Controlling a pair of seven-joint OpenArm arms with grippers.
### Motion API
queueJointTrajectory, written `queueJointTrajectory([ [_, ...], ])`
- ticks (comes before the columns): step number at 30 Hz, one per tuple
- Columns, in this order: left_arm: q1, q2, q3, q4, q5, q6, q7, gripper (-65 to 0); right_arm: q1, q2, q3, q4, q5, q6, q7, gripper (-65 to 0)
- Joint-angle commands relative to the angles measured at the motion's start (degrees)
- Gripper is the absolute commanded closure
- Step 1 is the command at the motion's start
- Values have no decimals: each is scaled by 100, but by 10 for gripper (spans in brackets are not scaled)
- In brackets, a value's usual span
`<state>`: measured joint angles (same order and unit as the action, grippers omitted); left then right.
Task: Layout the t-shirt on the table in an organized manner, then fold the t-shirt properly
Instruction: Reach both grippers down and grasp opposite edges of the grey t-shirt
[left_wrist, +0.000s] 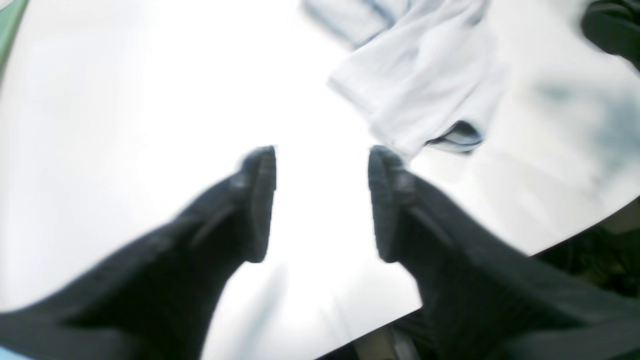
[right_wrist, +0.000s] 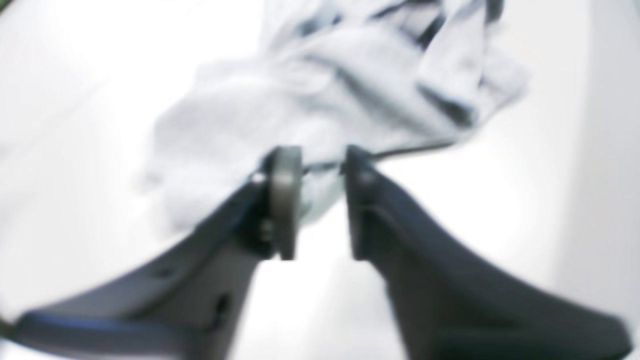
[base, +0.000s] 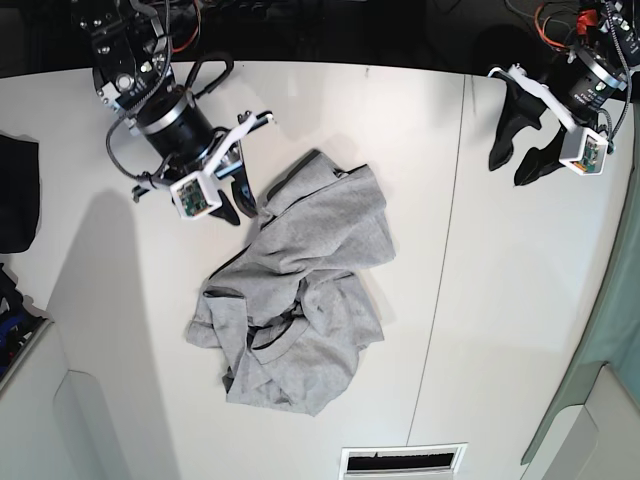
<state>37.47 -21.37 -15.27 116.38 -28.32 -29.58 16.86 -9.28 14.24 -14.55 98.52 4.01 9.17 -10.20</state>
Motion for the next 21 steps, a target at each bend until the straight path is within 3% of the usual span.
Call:
queueJointTrajectory([
  [1,-125,-74,153,79,-61,-20,15,-349,308,-70,59,-122,11,-42,116,-236],
  [4,-564,-72,732,-96,120,205,140,-348,1036,-382,151,-879,9,-44,114,-326],
  [9,-1475,-68,1532,-946,411,476,136,-348,2022,-861,581,-2142,9,-48,118,-332],
  [14,-2522,-9,2098,-1974,422,474,127,-349,2997,-964,914,-3508,11,26,142,-332],
  [21,-3606,509,2245,-3425,649,470,96,-348,3773,-1088,907,-5007,146,372,442,-331],
])
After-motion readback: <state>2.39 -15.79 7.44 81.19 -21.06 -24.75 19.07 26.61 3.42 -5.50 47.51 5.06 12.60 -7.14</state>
